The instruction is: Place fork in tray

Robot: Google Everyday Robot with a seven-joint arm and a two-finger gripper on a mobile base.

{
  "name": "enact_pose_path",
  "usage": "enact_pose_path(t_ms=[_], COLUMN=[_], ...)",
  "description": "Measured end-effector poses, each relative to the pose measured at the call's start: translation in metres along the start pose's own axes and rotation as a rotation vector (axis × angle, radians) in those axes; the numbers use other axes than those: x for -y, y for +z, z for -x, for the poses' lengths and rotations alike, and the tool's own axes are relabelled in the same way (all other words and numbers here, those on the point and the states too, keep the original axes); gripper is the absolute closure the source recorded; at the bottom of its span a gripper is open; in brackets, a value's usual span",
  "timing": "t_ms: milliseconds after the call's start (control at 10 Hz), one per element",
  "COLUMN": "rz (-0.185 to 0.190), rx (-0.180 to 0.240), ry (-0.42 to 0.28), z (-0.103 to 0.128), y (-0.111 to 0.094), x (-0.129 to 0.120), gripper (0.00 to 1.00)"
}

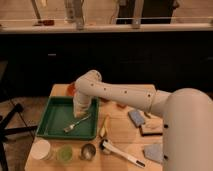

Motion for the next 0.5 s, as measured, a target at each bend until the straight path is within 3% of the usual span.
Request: enact_pose_path(t_ms=[300, 500], rz=[0.009, 0.008], rx=[0.000, 0.000], ry=[-0.003, -0.001], z=[0.0021, 0.0009], y=[0.0064, 0.0059], x=[0.0010, 0.0009], gripper=[0.98, 0.83])
